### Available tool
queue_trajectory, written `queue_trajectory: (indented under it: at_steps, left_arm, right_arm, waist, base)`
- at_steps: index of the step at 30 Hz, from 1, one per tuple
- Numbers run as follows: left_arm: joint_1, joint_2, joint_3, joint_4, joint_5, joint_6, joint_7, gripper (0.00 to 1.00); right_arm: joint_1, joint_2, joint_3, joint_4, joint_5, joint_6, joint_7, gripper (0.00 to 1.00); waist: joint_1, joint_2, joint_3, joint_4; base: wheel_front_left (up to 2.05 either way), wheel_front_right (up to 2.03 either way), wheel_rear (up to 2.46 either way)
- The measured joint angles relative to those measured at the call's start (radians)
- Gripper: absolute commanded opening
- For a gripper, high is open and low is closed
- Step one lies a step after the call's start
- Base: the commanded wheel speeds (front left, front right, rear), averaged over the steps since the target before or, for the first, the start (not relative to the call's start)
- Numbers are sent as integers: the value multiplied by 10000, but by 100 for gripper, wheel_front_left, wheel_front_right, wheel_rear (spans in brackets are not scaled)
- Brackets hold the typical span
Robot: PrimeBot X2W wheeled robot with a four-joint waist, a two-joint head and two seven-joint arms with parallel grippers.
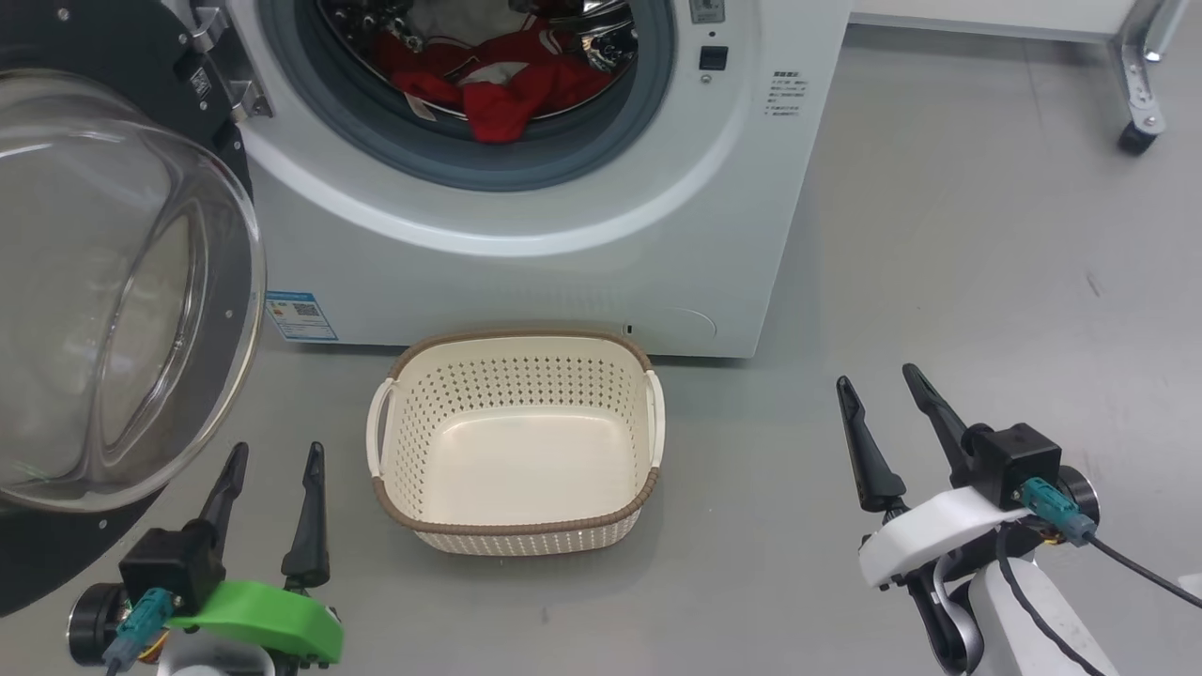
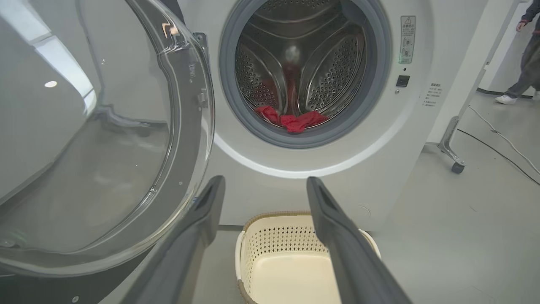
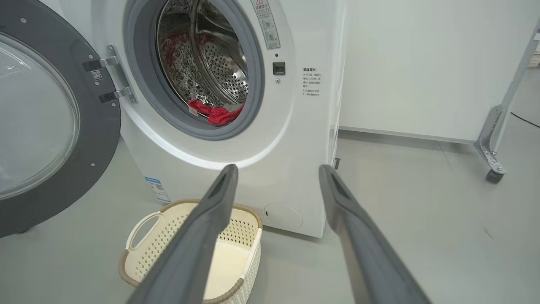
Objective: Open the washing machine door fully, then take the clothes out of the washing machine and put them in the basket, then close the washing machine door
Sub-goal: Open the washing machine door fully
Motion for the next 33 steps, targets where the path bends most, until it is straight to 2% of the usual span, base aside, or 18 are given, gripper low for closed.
queue_trajectory:
  at_steps: [16,33]
  left_arm:
    - [300,65,-144,-238,203,178,391,100]
    - [360,61,-259,-514,217,351,640,100]
  right_arm:
    - [476,4,63,-196,86,-196,0,100]
    - [678,4,-13,-384,88,-278,0,100]
  waist:
    - [0,0,-263,-1166]
    - [0,0,-362,-1334]
  base:
    - [0,0,0]
    - [0,0,0]
